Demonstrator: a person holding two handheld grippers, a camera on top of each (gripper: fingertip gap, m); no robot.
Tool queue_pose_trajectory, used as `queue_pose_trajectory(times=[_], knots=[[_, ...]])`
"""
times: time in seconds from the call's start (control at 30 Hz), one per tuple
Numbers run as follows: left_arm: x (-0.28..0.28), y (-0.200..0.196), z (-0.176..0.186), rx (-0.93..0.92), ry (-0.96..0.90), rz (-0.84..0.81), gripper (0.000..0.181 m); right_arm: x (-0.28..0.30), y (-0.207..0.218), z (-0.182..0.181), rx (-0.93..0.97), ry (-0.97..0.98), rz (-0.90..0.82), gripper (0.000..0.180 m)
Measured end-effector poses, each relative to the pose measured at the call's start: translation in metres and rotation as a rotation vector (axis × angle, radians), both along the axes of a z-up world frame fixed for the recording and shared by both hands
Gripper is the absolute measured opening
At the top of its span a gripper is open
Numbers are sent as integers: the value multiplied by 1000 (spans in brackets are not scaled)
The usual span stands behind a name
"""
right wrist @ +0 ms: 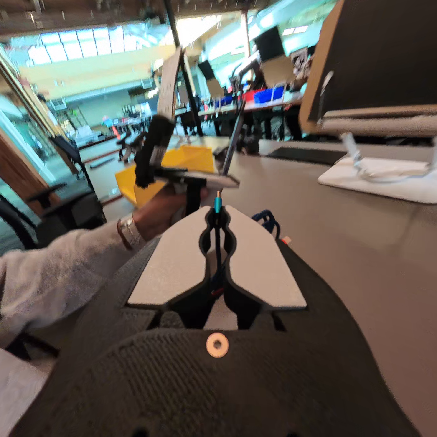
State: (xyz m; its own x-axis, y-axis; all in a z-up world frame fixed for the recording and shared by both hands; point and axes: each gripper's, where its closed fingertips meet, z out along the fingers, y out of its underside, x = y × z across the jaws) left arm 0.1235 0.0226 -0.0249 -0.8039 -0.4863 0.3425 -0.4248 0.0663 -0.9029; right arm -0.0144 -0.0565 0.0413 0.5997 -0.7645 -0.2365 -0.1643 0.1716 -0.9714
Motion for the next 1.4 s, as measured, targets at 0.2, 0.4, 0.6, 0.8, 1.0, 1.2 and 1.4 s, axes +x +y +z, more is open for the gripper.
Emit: queue_pose_trajectory(times=[0.2,0.4,0.6,0.8,1.0,1.2,1.4], knots=[[-13,-13,-5,47,-10,-46,21,-14,-110,94,-5,-223,-296,6],[-29,-31,-8,83,-23,-101,21,-28,-247,91,-81,-275,-703,6],[-42,-37,-12,91,-9,-129,21,-28,-299,55,-35,-208,-839,6],[-48,-35,-16,109,-1,-145,21,-19,-312,10,-44,-11,-876,13],[-64,-39,-25,301,-78,-204,21,-58,-306,-20,-23,54,-873,41],[-95,-110,2,431,-201,-372,21,-110,-288,-23,-123,-41,-884,34],[-99,-218,44,606,-382,-513,21,-111,-260,-30,-84,-25,-740,31]])
